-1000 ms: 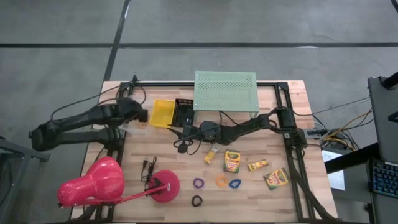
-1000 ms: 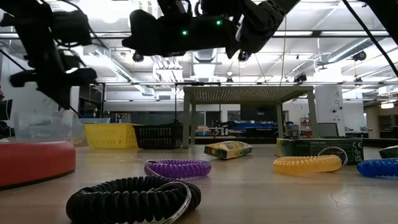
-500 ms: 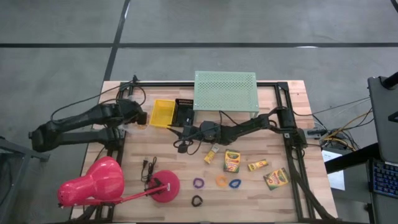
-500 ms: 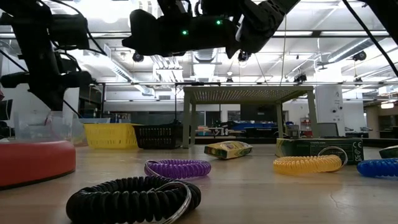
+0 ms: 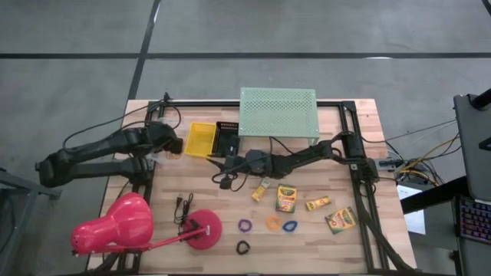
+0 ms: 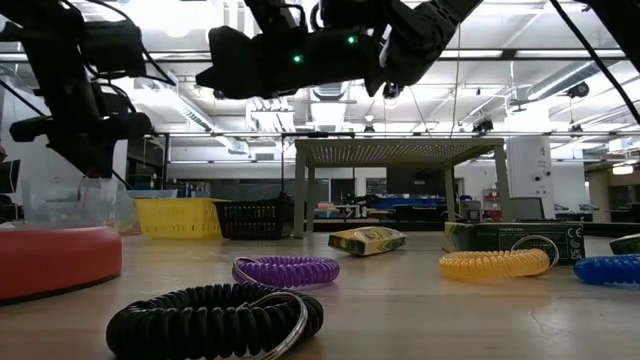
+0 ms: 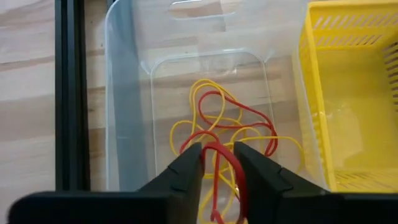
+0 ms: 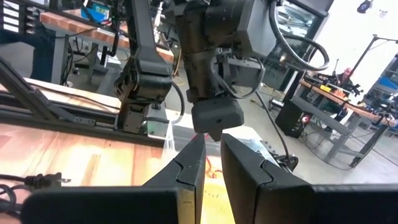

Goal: Pick & Place Office Desk Supplies
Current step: Put the red rubber band into the transparent bin, then put the crayon into the yellow bin

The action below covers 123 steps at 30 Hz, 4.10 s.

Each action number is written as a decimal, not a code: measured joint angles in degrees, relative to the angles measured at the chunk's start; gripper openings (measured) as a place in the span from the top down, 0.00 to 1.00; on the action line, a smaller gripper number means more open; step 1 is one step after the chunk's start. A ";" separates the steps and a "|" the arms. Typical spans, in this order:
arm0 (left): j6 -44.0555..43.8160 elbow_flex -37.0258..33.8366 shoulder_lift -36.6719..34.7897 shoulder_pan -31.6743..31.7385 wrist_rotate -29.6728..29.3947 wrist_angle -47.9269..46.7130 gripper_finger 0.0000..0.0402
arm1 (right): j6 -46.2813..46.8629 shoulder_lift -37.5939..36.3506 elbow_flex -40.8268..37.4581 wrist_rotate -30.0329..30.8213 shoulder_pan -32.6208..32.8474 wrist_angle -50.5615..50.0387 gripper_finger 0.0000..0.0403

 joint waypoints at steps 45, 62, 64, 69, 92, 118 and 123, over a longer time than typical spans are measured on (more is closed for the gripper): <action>-1.51 -0.74 0.35 0.15 1.49 9.46 0.59 | 0.11 0.00 0.00 -0.02 -0.09 -0.12 0.88; -1.73 0.49 0.28 0.22 3.68 4.81 0.61 | 0.00 0.00 0.00 -0.02 -0.09 -0.12 0.88; -1.73 0.50 0.28 0.30 -0.91 1.76 0.63 | 0.12 0.00 0.00 -0.02 -0.09 -0.12 0.88; -1.73 0.51 0.28 0.37 -4.13 -0.67 0.67 | 0.12 0.00 -0.03 -0.02 -0.10 -0.12 0.88; 15.00 0.51 2.14 0.26 -1.99 3.35 0.68 | 0.00 0.09 -0.15 -0.02 -0.24 -2.72 0.88; -18.28 0.51 5.73 0.33 -5.09 20.23 0.68 | 0.12 0.07 -0.15 -0.02 -0.36 -3.14 0.88; -18.05 0.51 5.73 0.33 -0.45 26.04 0.68 | 0.12 0.07 -0.26 -0.02 -0.35 -3.16 0.88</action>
